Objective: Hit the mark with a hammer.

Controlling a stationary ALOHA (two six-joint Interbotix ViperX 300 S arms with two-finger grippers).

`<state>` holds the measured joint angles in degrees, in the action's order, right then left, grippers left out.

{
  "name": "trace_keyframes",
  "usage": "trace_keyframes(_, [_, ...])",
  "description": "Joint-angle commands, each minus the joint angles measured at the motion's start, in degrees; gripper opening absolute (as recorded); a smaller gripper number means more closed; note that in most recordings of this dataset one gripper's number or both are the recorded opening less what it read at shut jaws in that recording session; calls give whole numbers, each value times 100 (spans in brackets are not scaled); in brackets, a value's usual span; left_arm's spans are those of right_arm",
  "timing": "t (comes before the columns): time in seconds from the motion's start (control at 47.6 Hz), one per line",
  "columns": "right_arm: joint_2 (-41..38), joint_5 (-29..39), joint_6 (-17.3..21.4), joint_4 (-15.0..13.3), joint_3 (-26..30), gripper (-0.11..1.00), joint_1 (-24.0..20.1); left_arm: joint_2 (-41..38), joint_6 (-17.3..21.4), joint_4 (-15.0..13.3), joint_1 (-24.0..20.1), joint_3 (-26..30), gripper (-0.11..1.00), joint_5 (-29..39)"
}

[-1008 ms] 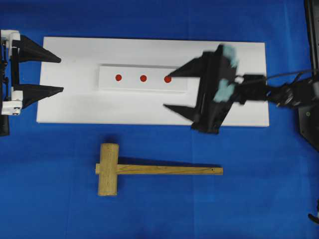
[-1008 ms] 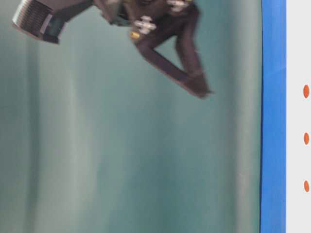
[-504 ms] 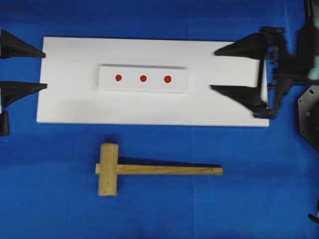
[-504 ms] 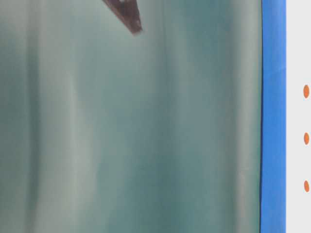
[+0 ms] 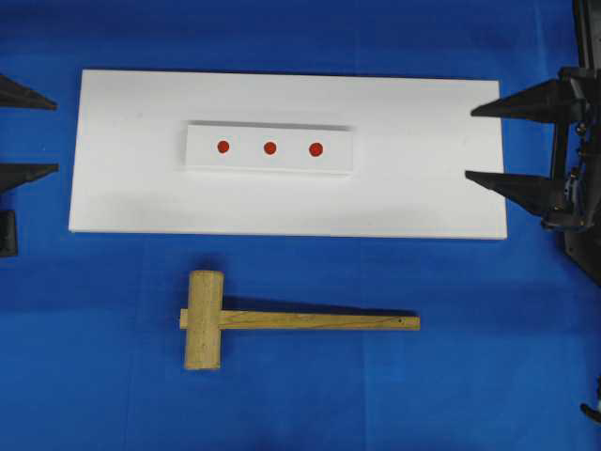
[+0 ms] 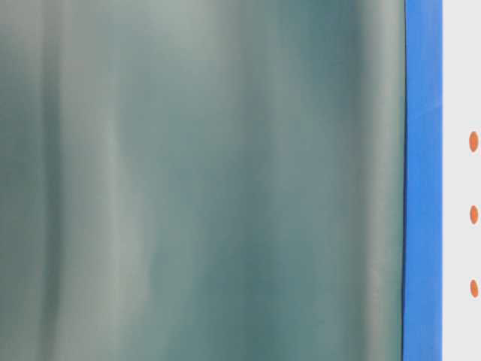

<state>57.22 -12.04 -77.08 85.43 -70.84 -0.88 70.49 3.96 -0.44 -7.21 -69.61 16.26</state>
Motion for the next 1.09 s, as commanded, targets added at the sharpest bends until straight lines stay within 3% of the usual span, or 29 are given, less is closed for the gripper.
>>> trace_keyframes(0.0, [149, 9, -9, -18, -132, 76, 0, 26, 18, 0, 88, 18, 82, -35])
trace_keyframes(0.441, [729, 220, 18, 0, -773, 72, 0, 185, 9, -9, 123, -396, 81, -369])
trace_keyframes(1.071, [756, 167, 44, 35, -791, 72, 0, 193, -9, 0, 123, -457, 79, -360])
